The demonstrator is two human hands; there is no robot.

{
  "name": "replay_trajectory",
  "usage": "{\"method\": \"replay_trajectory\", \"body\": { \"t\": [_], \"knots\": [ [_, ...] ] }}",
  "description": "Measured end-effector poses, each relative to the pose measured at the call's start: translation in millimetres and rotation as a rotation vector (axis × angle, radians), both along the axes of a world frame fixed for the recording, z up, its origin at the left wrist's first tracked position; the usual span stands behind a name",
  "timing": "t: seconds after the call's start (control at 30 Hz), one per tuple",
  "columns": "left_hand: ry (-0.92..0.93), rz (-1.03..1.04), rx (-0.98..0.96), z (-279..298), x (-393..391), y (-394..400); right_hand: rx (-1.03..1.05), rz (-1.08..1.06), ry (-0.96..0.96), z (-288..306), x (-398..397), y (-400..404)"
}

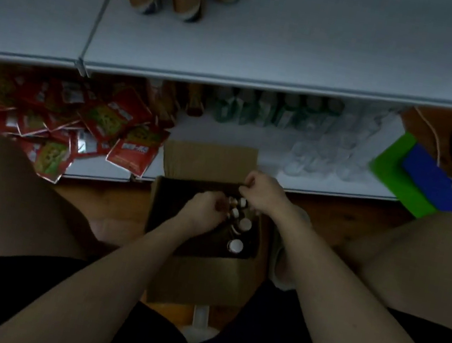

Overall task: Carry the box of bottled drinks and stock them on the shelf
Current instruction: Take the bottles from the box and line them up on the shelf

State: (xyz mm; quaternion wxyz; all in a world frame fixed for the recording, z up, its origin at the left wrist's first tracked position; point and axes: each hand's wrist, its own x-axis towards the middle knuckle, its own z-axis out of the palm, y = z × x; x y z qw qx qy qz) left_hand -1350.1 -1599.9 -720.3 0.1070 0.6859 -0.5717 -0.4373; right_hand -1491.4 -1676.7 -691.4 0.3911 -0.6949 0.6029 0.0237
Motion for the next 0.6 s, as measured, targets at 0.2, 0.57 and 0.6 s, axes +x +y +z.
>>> {"method": "replay_trajectory", "body": {
  "t": [0.2, 0.57, 0.6],
  "knots": [
    [0.003, -0.172, 0.086, -56, -32, 18, 0.192, 0.084, 0.14, -61, -10, 12],
    [0.167, -0.214, 0.305, -101, -41, 9, 0.461, 0.108, 0.116, -102, -11, 11],
    [0.187, -0.202, 0.318, -102, -40, 9, 0.461, 0.094, 0.119, -102, -8, 10]
  ]
}}
